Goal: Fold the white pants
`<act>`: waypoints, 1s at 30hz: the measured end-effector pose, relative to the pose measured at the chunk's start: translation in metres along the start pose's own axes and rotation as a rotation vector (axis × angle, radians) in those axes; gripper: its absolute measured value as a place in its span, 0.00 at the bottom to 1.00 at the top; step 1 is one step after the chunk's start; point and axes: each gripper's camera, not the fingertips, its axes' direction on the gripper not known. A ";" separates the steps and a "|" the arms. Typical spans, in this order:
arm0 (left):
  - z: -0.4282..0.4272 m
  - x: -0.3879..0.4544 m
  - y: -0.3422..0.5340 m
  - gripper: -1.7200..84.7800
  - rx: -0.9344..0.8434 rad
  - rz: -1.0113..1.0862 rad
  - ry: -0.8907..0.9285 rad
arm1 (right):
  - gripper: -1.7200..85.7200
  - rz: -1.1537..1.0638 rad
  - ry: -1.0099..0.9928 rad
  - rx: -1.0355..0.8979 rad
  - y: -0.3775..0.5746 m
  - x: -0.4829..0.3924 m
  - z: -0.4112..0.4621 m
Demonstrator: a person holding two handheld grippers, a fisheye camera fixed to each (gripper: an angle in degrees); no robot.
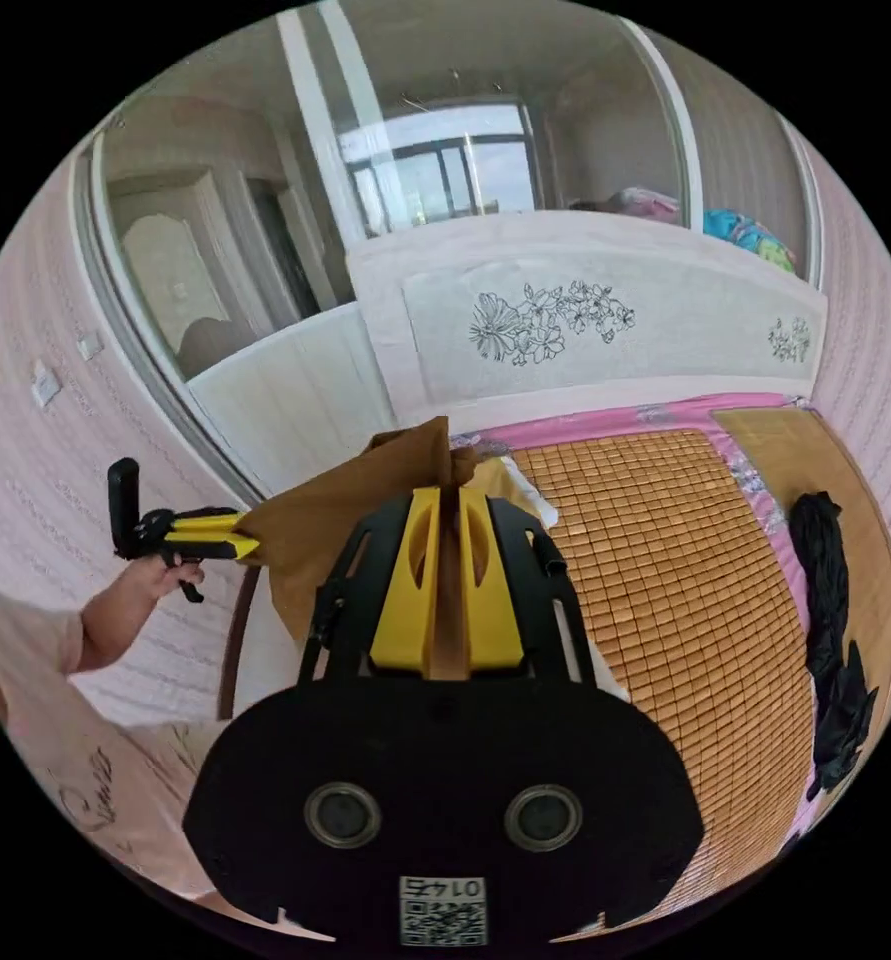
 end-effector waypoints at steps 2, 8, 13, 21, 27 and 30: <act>0.034 -0.060 -0.015 0.15 -0.046 -0.164 -0.072 | 0.09 0.088 0.044 -0.130 -0.026 0.010 0.046; 0.078 -0.110 0.043 0.15 -0.201 -0.328 -0.208 | 0.13 0.079 -0.021 -0.297 0.066 0.014 0.098; 0.084 -0.021 0.114 0.14 -0.261 -0.062 -0.193 | 0.13 0.224 0.014 -0.347 0.275 0.004 0.040; 0.122 0.220 0.188 0.13 -0.260 0.384 0.200 | 0.13 0.868 0.509 -0.184 0.568 -0.095 -0.194; 0.135 0.410 0.237 0.11 -0.214 0.709 0.520 | 0.14 1.075 0.865 -0.044 0.675 -0.180 -0.302; 0.134 0.485 0.267 0.11 -0.201 0.803 0.615 | 0.14 1.127 0.948 -0.025 0.714 -0.210 -0.341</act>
